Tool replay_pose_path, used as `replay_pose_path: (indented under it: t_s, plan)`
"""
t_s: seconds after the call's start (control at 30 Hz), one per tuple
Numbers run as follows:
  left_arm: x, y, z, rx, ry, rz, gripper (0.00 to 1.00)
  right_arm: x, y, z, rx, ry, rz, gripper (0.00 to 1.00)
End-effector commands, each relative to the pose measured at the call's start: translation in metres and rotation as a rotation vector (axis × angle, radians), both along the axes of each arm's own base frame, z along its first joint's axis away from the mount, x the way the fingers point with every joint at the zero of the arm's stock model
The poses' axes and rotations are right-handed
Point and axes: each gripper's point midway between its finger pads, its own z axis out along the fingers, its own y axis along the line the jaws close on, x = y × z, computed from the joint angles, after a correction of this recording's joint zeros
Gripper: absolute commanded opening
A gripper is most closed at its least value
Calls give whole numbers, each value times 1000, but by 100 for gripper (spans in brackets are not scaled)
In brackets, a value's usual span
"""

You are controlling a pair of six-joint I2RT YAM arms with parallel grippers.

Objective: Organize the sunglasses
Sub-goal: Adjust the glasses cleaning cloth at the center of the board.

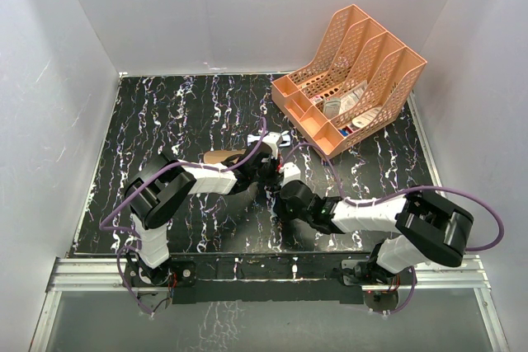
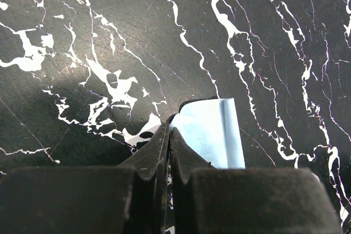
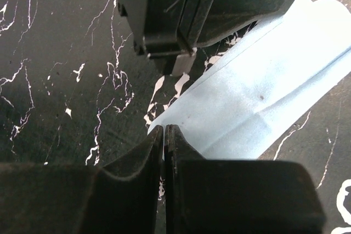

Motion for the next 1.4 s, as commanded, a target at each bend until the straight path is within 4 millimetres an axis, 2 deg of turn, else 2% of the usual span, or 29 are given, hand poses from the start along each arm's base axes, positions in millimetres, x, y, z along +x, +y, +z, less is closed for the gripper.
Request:
replay_pose_path:
  t_s: [0.0,0.33,0.43,0.53,0.7,0.8,0.9,1.07,1.37]
  plan:
    - [-12,16,-27,86,70,1,0,-16,-2,-5,8,39,25,5]
    - [-11,17,-27,90,70,4,0,-25,-5,-5,19,54,23,5]
    - [-11,15,-27,87,68,1,0,-21,-8,1,23,33,3,5]
    - [-11,15,-27,89,71,0,0,-16,-7,16,47,-7,-5,5]
    - [-11,17,-25,89,68,1,0,5,-19,52,79,-121,-89,5]
    - [-12,17,-25,89,68,0,0,18,-31,65,90,-157,-153,5]
    - [-12,16,-23,85,65,-1,0,34,-48,65,63,-162,-226,4]
    - [-11,18,-23,88,63,3,0,55,-62,67,43,-185,-284,4]
    - [-12,20,-20,93,55,4,0,78,-65,53,16,-160,-291,4]
